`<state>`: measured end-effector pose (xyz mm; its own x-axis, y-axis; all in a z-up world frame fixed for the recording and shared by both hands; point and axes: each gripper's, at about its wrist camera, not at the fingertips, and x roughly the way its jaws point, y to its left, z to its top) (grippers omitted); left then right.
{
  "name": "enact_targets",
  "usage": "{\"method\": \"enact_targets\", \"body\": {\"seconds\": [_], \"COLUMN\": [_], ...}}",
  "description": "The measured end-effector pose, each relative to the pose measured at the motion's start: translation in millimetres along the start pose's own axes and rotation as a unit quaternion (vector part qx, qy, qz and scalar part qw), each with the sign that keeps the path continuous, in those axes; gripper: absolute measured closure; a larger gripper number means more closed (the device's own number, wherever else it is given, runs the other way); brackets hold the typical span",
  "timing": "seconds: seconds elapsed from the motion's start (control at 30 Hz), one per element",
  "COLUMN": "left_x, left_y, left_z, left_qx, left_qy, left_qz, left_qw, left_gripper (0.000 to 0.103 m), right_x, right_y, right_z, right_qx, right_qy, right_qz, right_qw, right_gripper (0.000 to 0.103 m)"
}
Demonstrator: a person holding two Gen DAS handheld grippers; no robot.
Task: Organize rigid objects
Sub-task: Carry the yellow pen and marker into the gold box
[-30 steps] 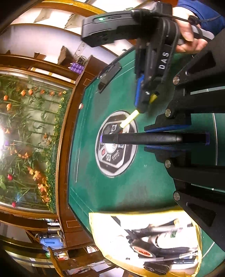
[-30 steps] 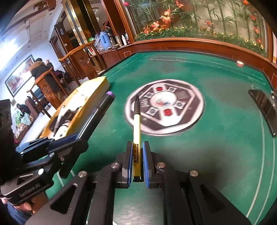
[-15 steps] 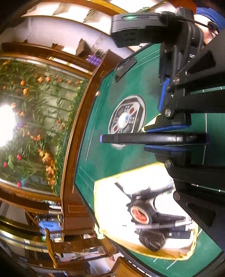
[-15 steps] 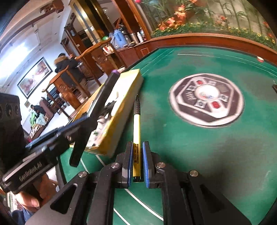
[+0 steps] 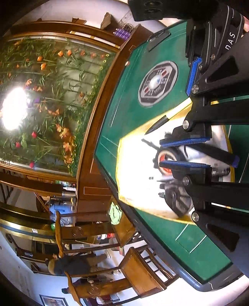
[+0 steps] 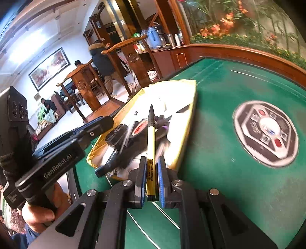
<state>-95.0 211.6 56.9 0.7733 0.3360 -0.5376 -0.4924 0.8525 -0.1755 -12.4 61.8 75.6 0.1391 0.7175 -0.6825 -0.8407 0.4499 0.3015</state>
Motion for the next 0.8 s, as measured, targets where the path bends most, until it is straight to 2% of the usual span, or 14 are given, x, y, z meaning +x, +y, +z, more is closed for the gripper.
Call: {"method": "enact_targets", "body": {"seconds": [0.37, 0.8], "left_x": [14.5, 16.1], "left_y": [15.0, 13.8], "left_z": [-6.3, -7.4], "left_qx": [-0.007, 0.004], "left_qy": [0.012, 0.008], "left_qz": [0.02, 0.035], "left_qw": [0.9997, 0.9994], "left_gripper": [0.088, 0.088], "right_x": [51.3, 68.5], "right_y": [10.2, 7.7], "right_z": [15.1, 19.1], "right_qx": [0.004, 0.002], "right_qy": [0.029, 0.021], "right_qz": [-0.023, -0.041], "right_qw": [0.999, 0.999], "right_gripper": [0.092, 0.092]}}
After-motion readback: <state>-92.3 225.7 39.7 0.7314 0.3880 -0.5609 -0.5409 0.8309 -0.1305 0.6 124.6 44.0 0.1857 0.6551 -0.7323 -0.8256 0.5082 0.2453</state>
